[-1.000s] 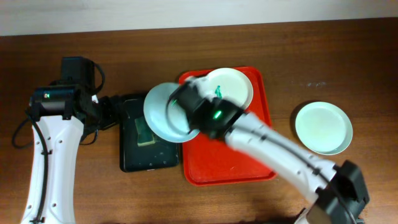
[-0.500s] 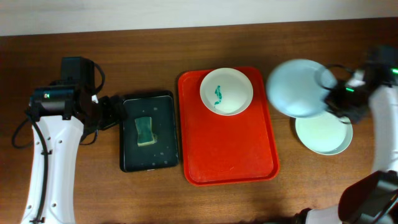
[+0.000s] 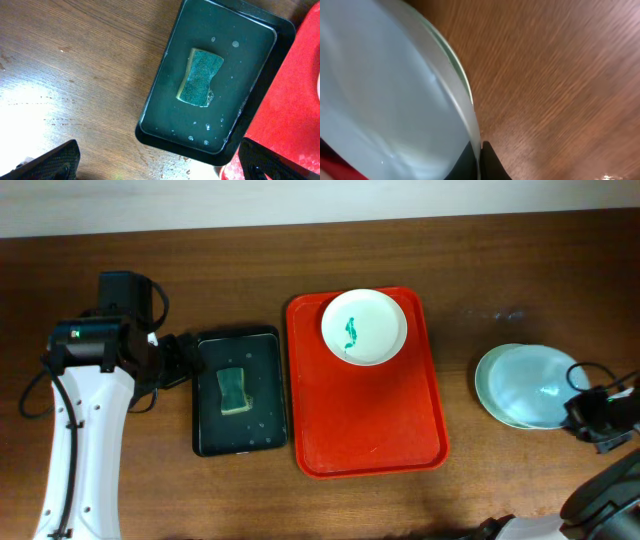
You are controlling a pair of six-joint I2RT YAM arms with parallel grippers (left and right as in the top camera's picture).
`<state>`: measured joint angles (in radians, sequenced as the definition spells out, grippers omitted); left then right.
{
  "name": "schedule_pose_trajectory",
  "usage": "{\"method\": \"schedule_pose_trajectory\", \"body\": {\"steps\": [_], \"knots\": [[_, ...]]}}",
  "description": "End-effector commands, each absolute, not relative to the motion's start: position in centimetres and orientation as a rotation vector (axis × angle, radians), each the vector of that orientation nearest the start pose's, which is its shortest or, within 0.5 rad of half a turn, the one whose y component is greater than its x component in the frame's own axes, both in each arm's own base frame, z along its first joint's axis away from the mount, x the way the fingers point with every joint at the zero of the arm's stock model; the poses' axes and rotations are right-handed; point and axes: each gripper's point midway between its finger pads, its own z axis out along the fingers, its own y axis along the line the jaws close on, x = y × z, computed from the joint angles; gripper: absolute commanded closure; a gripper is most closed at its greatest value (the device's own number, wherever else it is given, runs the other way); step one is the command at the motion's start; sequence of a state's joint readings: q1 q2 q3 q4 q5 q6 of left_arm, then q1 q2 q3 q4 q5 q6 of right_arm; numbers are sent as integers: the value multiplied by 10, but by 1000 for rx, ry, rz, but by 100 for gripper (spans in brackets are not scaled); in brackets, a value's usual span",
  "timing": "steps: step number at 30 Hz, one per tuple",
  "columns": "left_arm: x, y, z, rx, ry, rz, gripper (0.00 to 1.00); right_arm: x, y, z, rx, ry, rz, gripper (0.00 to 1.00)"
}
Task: Clean dirty plates on tray and stack at the side
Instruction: 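Carry the plate right and stack it on the first plate, then move the right gripper to the white plate on the red tray and grasp its rim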
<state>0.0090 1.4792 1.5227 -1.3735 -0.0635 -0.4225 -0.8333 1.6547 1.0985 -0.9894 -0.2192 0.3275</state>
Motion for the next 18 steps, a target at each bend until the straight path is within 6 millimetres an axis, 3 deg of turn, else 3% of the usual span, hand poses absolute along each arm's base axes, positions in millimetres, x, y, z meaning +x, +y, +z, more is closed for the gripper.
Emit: {"method": "schedule_pose_trajectory", "body": {"steps": [1,5,8,10,12,15,18], "knots": [[297,16,214,-621,2805,30,1,237,-168,59,1546,2616,339,61],[297,16,214,-621,2805,30,1,261,-149,86,1356,2657,325,64],[297,16,214,-621,2805,30,1,288,-120,127,1073,2668,341,64],[297,16,214,-621,2805,30,1,306,-85,162,819,2674,358,61],[297,16,214,-621,2805,30,1,323,-32,191,473,2699,365,54],[297,16,214,-621,2805,30,1,334,21,192,201,2731,351,52],[297,16,214,-621,2805,30,1,349,59,168,7,2777,241,49]]}}
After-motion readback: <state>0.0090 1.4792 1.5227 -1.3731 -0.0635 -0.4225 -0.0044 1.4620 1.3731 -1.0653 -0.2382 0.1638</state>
